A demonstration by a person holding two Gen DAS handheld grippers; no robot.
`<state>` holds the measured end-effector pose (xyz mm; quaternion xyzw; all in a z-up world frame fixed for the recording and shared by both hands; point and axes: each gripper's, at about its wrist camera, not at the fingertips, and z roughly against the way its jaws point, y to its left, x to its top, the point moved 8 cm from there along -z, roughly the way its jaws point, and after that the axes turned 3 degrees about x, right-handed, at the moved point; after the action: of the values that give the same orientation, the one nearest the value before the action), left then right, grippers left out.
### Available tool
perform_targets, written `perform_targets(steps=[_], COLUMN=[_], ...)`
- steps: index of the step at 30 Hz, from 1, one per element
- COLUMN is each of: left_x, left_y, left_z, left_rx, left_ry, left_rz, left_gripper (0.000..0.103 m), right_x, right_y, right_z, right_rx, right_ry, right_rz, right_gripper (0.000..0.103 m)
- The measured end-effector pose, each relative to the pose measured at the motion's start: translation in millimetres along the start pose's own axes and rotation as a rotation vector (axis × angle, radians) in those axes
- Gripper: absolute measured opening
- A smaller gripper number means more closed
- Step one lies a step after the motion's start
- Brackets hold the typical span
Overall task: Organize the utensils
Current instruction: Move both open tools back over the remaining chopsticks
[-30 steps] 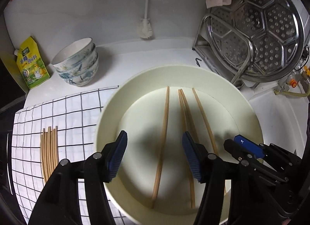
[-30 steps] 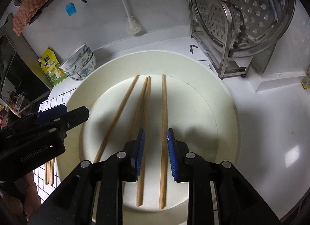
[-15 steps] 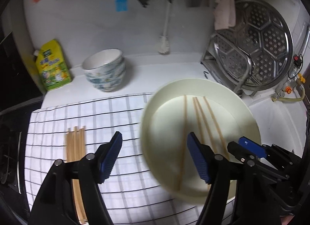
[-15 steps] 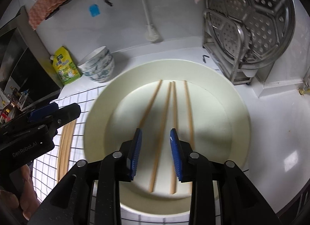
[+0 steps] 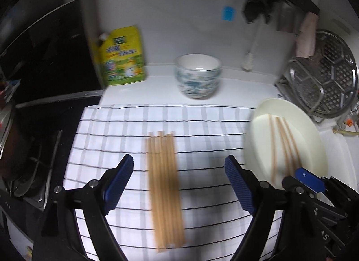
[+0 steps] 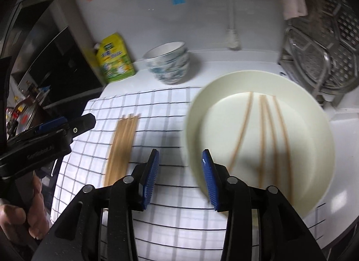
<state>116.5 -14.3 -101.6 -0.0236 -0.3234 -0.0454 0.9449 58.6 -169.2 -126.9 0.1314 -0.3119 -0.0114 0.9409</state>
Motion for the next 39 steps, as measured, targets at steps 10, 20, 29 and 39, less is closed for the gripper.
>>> perform_targets(steps=[10,20,29,39], left_x=[-34,-70,-85,-93], left_y=[89,118,112,102], left_z=[-24,-55,-70,-78], left_rx=[0.073,0.04,-0.004,-0.026], left_ry=[0.057,0.15,0.188,0.208], left_rz=[0.048,0.02,-0.018,-0.036], left_gripper=[0.084,0.084,0.084,0.084], right_x=[-32,-63,-69,-73], right_y=[67,82,82,82], right_z=[-43,-94,-117,-129], right_rx=[0.032,-0.003,-0.049,-0.09], right_ry=[0.063,0.128,0.155,0.182], right_rz=[0.021,0.004,0.01,0.048], right_gripper=[0.044,0.044,0.044,0.044])
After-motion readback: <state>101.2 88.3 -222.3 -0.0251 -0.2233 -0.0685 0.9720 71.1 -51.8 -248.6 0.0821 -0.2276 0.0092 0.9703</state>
